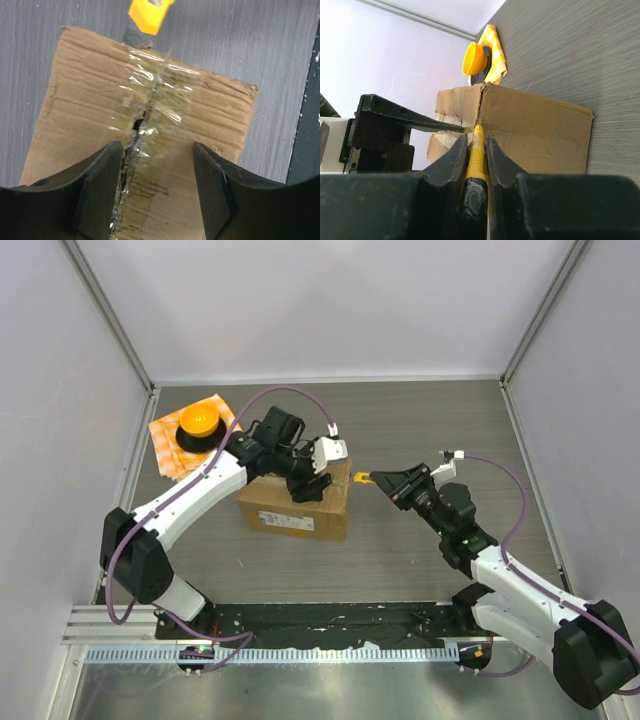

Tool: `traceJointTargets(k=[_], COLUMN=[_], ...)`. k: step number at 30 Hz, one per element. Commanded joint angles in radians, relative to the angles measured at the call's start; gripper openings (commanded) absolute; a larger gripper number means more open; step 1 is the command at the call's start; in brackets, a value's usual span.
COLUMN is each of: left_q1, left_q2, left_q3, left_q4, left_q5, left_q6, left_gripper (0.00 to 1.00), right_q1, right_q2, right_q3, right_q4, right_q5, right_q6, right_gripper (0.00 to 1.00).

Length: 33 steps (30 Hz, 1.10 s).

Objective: Unpack the express box

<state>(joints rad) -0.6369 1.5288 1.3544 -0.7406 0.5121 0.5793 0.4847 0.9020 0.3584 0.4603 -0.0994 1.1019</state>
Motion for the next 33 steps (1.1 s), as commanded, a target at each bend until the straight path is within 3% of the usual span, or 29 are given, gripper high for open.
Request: traceJointTargets(k=[1, 15, 24, 27, 31, 33], left_q1=[-0.001, -0.003, -0.003, -0.003, -0.001, 0.002], left_q2=[0.112, 0.108, 0.097, 0.077, 0.013, -0.013], left_q3=[-0.028, -0.051, -0.032, -0.003, 0.063, 0.086], left_q4=[0.087, 0.139, 0.141, 0.097, 0.012, -0.025], left_q5=[-0.207, -0.273, -0.27, -0.265, -0.241, -0.238], left_q6=[-0.013, -0.081, -0.13, -0.121, -0.121, -0.125], left_gripper=[0.6, 0.5, 0.46, 0.49, 0.71, 0.77], right_q1=[0.104, 0.212, 0.239, 0.241, 0.238, 0.236], right_q2=[-0.026, -0.158, -0.157, -0.156, -0.199, -0.224], right_q3=[-0.042, -0.09, -0.113, -0.085, -0.033, 0.016], right_q4=[-0.13, -0.285, -0.216, -0.256, -0.35, -0.427], right_q5=[-0.172, -0.103, -0.131, -0.135, -0.111, -0.088], right_q6=[0.061, 0.145, 0.188, 0.161, 0.119, 0.078], right_gripper=[0.01, 0.01, 0.01, 0.01, 0.01, 0.01])
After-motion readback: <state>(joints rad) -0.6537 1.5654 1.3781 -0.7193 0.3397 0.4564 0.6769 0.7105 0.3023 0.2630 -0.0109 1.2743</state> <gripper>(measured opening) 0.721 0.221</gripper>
